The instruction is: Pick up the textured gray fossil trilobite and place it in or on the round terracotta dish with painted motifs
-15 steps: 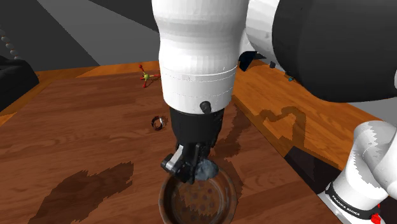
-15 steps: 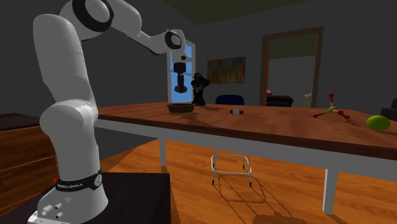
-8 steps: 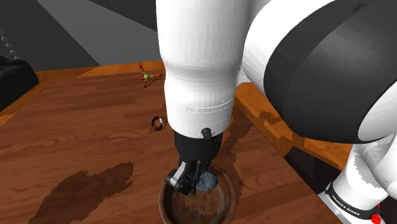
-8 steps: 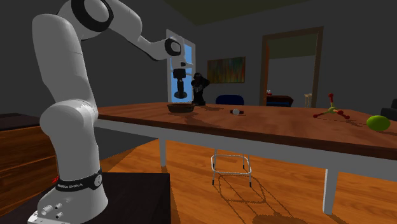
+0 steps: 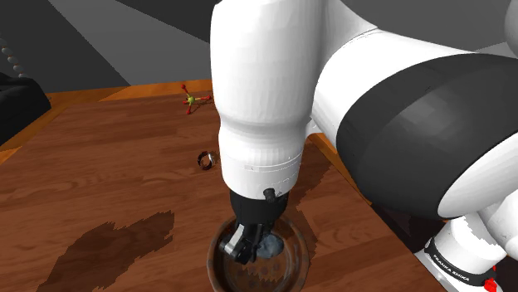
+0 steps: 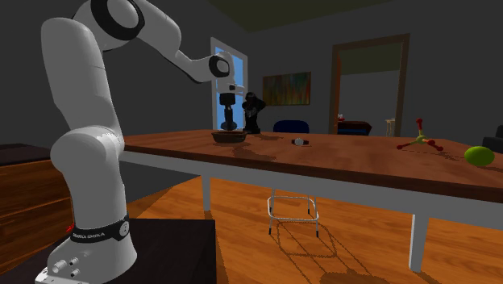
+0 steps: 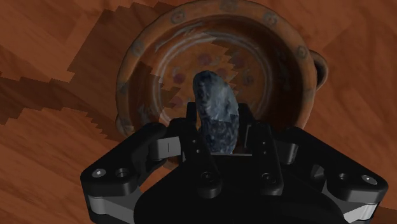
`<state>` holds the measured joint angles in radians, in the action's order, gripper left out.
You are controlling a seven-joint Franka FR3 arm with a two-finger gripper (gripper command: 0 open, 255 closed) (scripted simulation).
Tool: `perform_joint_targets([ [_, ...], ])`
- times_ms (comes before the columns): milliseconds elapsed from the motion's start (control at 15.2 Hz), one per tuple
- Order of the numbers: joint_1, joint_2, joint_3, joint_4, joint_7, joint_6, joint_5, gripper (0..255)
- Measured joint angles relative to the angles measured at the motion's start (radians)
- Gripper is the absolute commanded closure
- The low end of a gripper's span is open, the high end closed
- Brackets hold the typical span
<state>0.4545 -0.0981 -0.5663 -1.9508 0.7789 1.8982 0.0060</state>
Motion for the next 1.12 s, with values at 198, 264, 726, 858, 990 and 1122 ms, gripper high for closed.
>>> perform_joint_targets([
  [198, 0.0, 0.0, 0.0, 0.0, 0.0, 0.001, 0.0, 0],
  [264, 0.0, 0.0, 0.0, 0.0, 0.0, 0.001, 0.0, 0],
  [726, -0.002, 0.003, 0.002, 0.047, -0.003, -0.044, -0.002, 0],
  [858, -0.001, 0.0, 0.001, 0.097, -0.002, -0.096, 0.0, 0],
  [990, -0.001, -0.007, 0.002, 0.113, -0.004, -0.117, 0.003, 0],
  [1122, -0.001, -0.009, 0.002, 0.116, -0.004, -0.123, 0.004, 0],
])
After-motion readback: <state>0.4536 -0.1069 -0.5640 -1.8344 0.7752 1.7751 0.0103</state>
